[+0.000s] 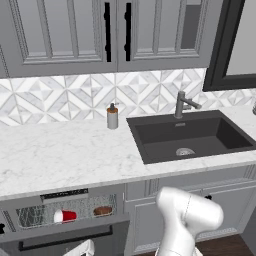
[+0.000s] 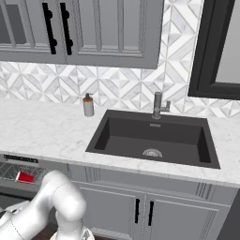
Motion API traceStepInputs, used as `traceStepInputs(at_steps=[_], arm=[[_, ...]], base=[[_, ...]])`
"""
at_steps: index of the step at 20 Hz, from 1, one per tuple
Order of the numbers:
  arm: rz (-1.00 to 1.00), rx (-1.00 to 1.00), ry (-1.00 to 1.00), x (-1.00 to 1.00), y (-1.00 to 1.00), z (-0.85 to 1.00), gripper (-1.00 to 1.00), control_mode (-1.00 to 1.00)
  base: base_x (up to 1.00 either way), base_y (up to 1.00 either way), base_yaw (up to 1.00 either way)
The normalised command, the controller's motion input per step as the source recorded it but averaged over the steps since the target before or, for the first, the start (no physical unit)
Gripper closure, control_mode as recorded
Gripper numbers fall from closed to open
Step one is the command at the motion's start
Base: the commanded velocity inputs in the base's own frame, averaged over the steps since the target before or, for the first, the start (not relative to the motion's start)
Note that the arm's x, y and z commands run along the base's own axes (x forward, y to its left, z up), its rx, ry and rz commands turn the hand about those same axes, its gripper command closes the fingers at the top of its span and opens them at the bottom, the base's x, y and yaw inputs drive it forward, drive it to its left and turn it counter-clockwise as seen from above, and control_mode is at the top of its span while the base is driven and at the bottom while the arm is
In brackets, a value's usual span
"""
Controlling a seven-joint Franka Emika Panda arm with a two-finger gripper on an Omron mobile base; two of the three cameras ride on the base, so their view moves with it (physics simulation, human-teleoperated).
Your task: Pick up the cup and bowl from the counter, place them in the dishwasher, and close the dishwasher door.
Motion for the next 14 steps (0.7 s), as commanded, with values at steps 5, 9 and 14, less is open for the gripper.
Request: traceStepInputs(at_steps=[5, 9, 14], arm=[[0.01, 0.00, -0.29, 1.00, -0.14, -0.11, -1.00, -1.00], [0.00, 0.06, -0.02, 1.00, -0.43, -0.56, -1.00, -1.00], [0.00, 0.09, 0.00, 1.00, -0.53, -0.59, -1.00, -1.00]], base=[[0.00, 0.00, 0.00], [0.00, 0.00, 0.00], [0.00, 0.00, 0.00]])
